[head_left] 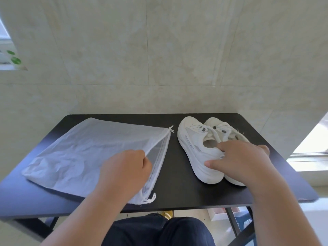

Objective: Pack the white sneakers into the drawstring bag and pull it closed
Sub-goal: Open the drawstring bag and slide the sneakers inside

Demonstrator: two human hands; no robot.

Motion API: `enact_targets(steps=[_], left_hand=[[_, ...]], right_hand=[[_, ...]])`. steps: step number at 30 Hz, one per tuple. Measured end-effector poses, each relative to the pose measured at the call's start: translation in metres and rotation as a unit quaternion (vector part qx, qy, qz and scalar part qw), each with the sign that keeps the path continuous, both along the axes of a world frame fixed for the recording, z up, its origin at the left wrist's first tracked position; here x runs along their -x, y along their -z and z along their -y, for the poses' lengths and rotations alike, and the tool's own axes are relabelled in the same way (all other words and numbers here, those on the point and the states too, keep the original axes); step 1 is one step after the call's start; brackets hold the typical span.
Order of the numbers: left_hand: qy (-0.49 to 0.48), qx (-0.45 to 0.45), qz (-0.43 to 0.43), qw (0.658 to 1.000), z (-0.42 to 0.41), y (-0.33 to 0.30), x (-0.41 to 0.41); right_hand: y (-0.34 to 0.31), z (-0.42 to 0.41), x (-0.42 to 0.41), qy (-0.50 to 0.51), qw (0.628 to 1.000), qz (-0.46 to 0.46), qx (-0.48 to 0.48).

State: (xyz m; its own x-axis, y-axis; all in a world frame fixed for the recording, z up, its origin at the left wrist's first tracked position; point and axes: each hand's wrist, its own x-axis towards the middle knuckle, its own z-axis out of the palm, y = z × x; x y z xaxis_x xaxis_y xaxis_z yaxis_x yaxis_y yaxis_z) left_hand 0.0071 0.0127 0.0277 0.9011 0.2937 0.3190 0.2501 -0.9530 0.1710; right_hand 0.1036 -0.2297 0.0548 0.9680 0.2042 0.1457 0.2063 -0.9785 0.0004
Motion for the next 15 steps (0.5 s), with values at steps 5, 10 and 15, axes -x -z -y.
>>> enact_targets(steps=[5, 10, 15], left_hand=[[-0.014, 0.013, 0.045, 0.999, -0.007, -0.010, -0.008], [-0.022, 0.010, 0.056, 0.998, -0.008, -0.010, -0.013], [-0.020, 0.019, 0.065, 0.997, -0.009, -0.011, -0.017]], right_hand=[[0.001, 0.001, 0.001, -0.010, 1.000, 0.024, -0.012], [0.006, 0.007, 0.001, -0.008, 0.997, 0.051, -0.061], [0.007, 0.019, 0.001, -0.022, 0.992, 0.057, -0.112]])
